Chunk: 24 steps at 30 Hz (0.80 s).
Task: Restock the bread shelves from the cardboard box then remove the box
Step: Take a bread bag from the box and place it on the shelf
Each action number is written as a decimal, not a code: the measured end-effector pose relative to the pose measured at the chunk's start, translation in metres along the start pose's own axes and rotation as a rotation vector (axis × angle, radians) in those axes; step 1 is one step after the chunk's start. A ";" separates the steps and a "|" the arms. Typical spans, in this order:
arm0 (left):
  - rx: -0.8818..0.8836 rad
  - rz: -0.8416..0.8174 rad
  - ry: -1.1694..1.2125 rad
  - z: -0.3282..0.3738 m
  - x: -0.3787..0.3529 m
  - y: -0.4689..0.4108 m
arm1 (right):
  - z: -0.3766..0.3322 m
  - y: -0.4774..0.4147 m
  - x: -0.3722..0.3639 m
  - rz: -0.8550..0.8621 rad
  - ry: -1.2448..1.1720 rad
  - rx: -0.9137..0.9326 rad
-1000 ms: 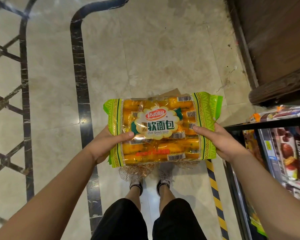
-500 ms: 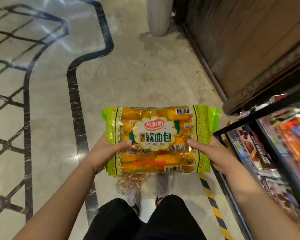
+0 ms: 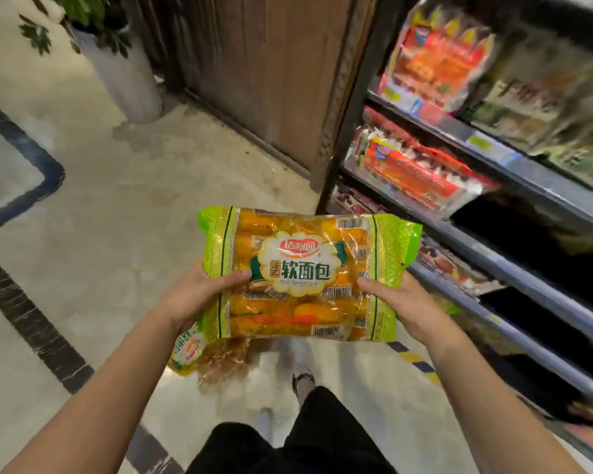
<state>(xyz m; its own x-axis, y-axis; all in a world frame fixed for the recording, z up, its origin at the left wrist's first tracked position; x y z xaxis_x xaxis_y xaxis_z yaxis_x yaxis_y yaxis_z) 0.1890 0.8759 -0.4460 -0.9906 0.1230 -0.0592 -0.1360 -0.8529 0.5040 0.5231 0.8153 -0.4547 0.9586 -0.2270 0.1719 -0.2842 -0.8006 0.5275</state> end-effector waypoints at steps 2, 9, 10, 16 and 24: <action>0.013 -0.073 -0.032 -0.007 -0.029 0.005 | 0.012 0.038 0.029 0.087 -0.043 -0.002; 0.048 -0.266 -0.185 -0.025 -0.164 0.042 | 0.091 0.151 0.153 0.398 -0.126 -0.074; 0.037 -0.273 -0.201 -0.028 -0.184 0.048 | 0.100 0.165 0.169 0.438 -0.132 -0.079; 0.070 -0.459 -0.285 -0.068 -0.302 0.088 | 0.174 0.226 0.268 0.590 -0.198 -0.133; 0.057 -0.524 -0.384 -0.126 -0.446 0.145 | 0.248 0.263 0.402 0.659 -0.203 -0.149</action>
<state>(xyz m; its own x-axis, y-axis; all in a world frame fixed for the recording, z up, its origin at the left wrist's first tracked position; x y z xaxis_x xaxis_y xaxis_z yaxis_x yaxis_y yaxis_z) 0.6097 0.6330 -0.4552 -0.7172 0.6969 -0.0028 -0.5888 -0.6038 0.5374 0.8376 0.3760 -0.4534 0.5661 -0.7493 0.3437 -0.7923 -0.3795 0.4777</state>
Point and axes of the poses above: each hand's wrist, its own y-axis away from the middle knuckle, its own x-axis out of the back of the hand, z = x × y, the point moved 10 cm from there along -y, towards the middle knuckle, and after that the axes turned 11 degrees about z, right-handed, at the moved point
